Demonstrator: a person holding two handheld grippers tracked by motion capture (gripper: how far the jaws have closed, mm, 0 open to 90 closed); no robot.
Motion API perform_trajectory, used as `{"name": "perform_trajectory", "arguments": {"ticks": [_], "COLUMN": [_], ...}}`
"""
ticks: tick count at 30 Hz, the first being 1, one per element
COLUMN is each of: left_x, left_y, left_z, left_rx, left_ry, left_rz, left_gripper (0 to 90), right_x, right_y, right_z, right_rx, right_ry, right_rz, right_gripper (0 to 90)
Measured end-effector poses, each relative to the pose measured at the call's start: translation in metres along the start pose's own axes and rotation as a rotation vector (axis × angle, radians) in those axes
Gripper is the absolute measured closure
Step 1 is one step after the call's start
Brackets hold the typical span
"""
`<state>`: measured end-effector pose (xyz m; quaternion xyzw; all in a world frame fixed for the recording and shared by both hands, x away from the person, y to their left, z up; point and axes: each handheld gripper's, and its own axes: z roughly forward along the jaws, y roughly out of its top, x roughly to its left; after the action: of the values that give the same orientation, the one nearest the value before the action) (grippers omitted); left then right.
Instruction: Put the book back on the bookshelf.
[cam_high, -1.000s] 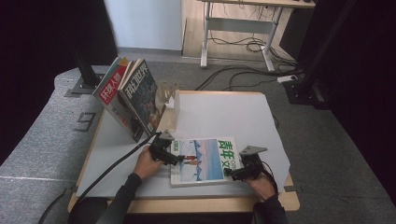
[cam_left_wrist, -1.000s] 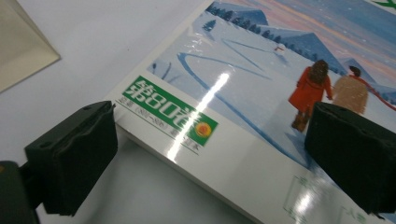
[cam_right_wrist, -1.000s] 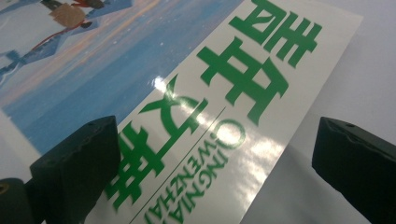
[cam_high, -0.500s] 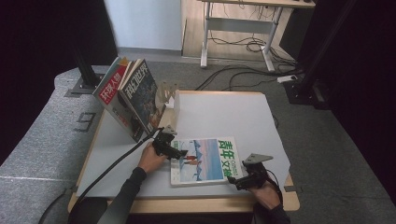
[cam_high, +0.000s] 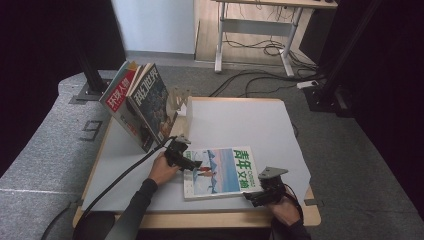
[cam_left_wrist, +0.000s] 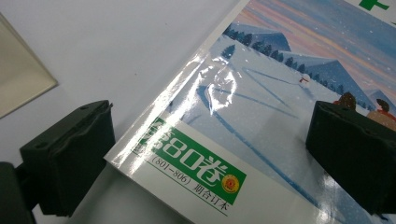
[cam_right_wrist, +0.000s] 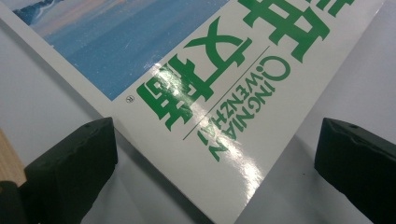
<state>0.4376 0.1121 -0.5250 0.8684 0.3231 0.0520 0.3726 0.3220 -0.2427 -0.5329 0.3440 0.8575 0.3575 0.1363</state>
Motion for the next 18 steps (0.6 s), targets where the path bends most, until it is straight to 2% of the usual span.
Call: {"name": "perform_trajectory", "arguments": {"ticks": [4, 13, 18], "left_x": [-0.002, -0.008, -0.012], "left_y": [-0.001, -0.009, -0.015], "left_z": [-0.002, -0.010, -0.015], "left_rx": [0.018, 0.032, 0.040], "left_ry": [-0.001, -0.003, -0.013], "left_rz": [0.004, 0.003, 0.007], "left_gripper": [0.2, 0.0, 0.0], "right_x": [-0.003, -0.012, -0.020], "right_y": [-0.001, -0.001, -0.001], "right_z": [0.000, -0.002, -0.001], "right_rx": [-0.004, -0.018, -0.031], "right_ry": [-0.010, -0.070, -0.099], "right_rz": [0.004, 0.005, 0.028], "right_gripper": [0.0, 0.0, 0.0]}}
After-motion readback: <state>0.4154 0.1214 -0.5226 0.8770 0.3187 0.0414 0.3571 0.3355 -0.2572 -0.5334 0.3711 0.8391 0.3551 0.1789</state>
